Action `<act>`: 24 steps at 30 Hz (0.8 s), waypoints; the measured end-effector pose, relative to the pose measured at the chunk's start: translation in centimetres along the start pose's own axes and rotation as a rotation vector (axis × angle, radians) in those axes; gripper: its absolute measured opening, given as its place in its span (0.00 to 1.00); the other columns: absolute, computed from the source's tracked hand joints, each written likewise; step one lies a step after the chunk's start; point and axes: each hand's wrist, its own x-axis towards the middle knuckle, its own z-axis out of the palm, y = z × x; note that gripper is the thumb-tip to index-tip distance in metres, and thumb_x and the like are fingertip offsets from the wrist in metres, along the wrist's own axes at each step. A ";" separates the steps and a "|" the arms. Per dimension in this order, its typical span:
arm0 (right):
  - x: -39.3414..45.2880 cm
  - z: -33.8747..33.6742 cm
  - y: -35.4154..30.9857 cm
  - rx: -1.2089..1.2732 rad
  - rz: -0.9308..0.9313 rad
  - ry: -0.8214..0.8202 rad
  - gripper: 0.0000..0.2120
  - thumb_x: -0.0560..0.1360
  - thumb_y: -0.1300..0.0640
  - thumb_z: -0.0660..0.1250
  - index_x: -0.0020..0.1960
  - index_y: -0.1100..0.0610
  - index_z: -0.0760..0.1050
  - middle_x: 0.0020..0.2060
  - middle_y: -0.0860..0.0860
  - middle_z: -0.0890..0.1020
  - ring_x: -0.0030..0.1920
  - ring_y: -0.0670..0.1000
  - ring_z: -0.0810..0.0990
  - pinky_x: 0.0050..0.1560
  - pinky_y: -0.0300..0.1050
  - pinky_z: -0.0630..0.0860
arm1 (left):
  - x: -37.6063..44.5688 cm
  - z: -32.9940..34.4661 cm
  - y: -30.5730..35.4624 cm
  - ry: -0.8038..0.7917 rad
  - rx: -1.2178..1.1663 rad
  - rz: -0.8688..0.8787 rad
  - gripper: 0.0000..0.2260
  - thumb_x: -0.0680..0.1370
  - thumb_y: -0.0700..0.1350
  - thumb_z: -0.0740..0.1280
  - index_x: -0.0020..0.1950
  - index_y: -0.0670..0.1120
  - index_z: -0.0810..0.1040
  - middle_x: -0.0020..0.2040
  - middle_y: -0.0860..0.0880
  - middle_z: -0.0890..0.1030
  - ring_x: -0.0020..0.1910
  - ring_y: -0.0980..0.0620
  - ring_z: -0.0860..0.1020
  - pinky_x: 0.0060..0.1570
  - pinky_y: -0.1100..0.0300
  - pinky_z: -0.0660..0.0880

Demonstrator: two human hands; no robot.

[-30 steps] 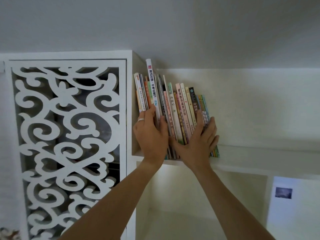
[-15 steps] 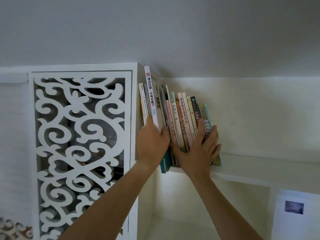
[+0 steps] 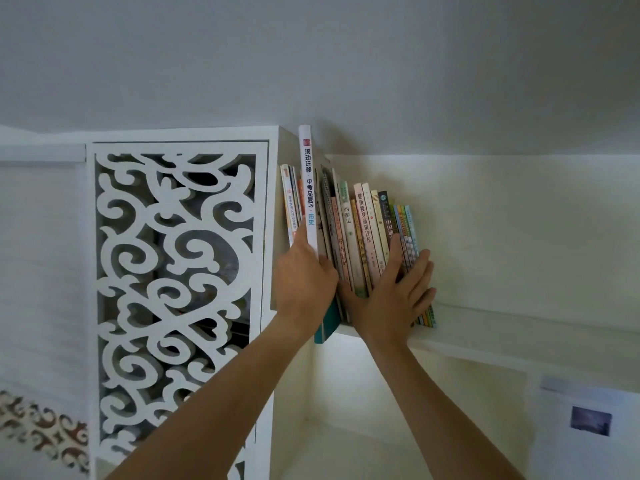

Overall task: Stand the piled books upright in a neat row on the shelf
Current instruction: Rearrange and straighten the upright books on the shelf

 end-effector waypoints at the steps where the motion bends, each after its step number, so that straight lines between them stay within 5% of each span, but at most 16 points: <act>1: 0.0 -0.1 -0.1 -0.005 0.000 -0.003 0.59 0.65 0.22 0.67 0.84 0.48 0.45 0.82 0.62 0.48 0.81 0.66 0.47 0.77 0.72 0.50 | -0.1 -0.1 0.2 0.003 0.017 0.004 0.27 0.82 0.38 0.65 0.80 0.47 0.64 0.66 0.44 0.81 0.54 0.45 0.84 0.49 0.55 0.82; 9: 0.2 -0.2 -0.1 -0.046 0.008 -0.028 0.60 0.64 0.20 0.65 0.84 0.48 0.45 0.81 0.63 0.49 0.81 0.67 0.48 0.76 0.72 0.52 | -1.2 -1.7 0.3 0.021 0.090 0.048 0.28 0.81 0.37 0.63 0.81 0.49 0.63 0.61 0.45 0.82 0.48 0.49 0.81 0.48 0.54 0.83; 12: 0.0 -0.1 -0.7 -0.067 0.043 -0.020 0.61 0.63 0.20 0.66 0.84 0.49 0.45 0.81 0.64 0.50 0.81 0.68 0.49 0.76 0.71 0.53 | -1.9 -3.0 0.3 0.001 0.055 0.086 0.37 0.81 0.36 0.64 0.84 0.56 0.51 0.59 0.46 0.80 0.45 0.53 0.79 0.48 0.52 0.83; 16: -0.3 -0.1 -1.4 -0.065 0.079 -0.020 0.62 0.63 0.23 0.70 0.84 0.48 0.44 0.81 0.64 0.48 0.81 0.68 0.48 0.76 0.70 0.53 | -2.8 -4.9 -0.3 -0.033 -0.010 0.104 0.39 0.81 0.35 0.64 0.85 0.57 0.48 0.62 0.47 0.78 0.44 0.60 0.72 0.51 0.62 0.77; 19: -1.0 -0.2 -2.1 -0.053 0.100 -0.005 0.59 0.65 0.29 0.75 0.83 0.46 0.47 0.81 0.63 0.48 0.81 0.67 0.47 0.77 0.70 0.54 | -3.5 -6.1 -0.8 -0.027 -0.052 0.122 0.40 0.81 0.35 0.65 0.85 0.58 0.48 0.68 0.49 0.76 0.47 0.59 0.72 0.53 0.58 0.79; 24: -3.0 -0.2 -4.7 -0.055 -0.046 0.060 0.41 0.74 0.50 0.76 0.80 0.38 0.59 0.82 0.60 0.48 0.82 0.65 0.46 0.76 0.71 0.56 | -3.8 -8.0 -1.7 -0.012 -0.052 0.147 0.37 0.81 0.34 0.64 0.84 0.58 0.53 0.71 0.50 0.75 0.62 0.48 0.79 0.57 0.47 0.83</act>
